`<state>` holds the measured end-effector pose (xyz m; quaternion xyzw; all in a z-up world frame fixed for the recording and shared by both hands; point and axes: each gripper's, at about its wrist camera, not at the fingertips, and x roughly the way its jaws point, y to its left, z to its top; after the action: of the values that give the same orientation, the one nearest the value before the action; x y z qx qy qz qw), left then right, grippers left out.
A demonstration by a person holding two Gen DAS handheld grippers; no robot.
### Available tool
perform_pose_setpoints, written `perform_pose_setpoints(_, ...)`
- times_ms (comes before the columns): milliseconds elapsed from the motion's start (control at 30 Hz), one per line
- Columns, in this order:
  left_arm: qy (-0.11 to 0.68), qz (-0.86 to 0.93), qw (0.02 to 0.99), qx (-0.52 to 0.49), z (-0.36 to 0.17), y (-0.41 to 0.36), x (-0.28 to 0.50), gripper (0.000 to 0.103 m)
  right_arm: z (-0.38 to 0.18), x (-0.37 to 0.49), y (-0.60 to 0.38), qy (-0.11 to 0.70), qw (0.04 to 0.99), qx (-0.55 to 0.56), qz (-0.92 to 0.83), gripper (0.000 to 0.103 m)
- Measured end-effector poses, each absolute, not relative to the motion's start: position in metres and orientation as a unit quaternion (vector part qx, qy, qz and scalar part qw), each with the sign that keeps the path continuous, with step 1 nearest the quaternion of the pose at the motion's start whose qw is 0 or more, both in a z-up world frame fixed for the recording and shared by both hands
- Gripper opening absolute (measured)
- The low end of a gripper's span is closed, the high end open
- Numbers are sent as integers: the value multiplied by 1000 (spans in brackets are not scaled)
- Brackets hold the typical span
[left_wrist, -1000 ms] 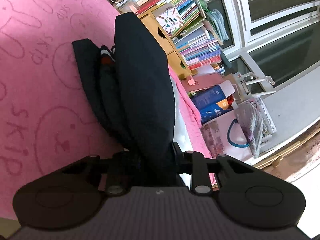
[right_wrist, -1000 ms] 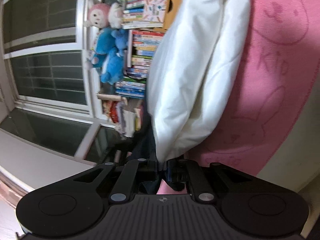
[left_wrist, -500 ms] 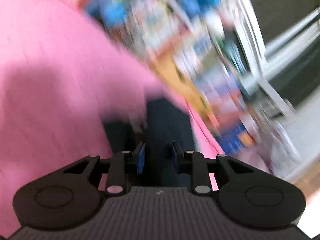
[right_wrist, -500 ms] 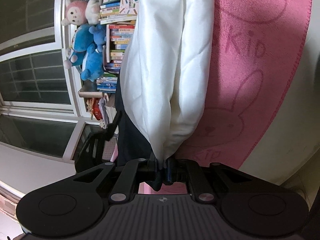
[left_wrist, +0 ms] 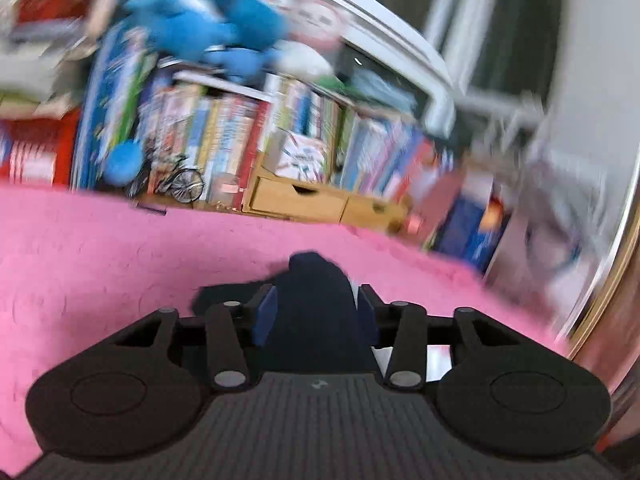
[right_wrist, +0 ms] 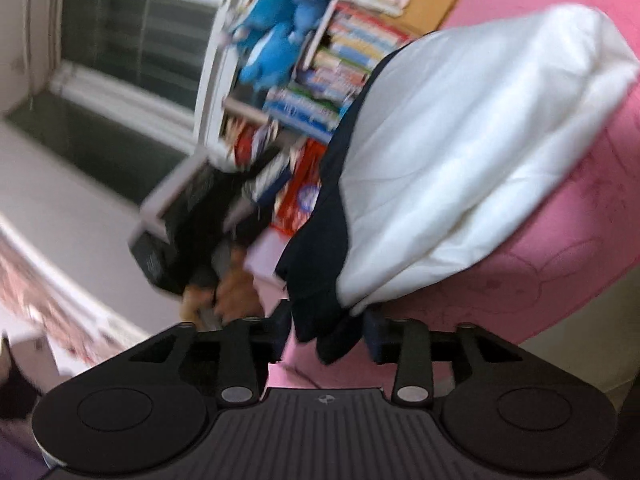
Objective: Fold clothes
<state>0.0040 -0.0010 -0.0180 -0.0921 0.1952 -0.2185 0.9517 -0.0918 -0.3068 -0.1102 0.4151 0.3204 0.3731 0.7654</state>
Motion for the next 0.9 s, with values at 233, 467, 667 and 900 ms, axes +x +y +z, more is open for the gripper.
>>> perform_pose_setpoints(233, 241, -133, 961, 34, -69, -30, 27, 57, -62, -106, -345, 266, 825, 364, 342, 67)
perform_pose_setpoints(467, 222, -152, 961, -64, -39, 19, 1, 68, -32, -81, -391, 245, 928, 250, 125, 88)
perform_pose_setpoints(667, 296, -102, 950, -25, -39, 24, 5, 87, -55, -49, -362, 321, 927, 173, 92, 90)
perform_pose_setpoints(900, 333, -98, 937, -31, -43, 25, -2, 90, -34, -71, -319, 295, 946, 84, 105, 91)
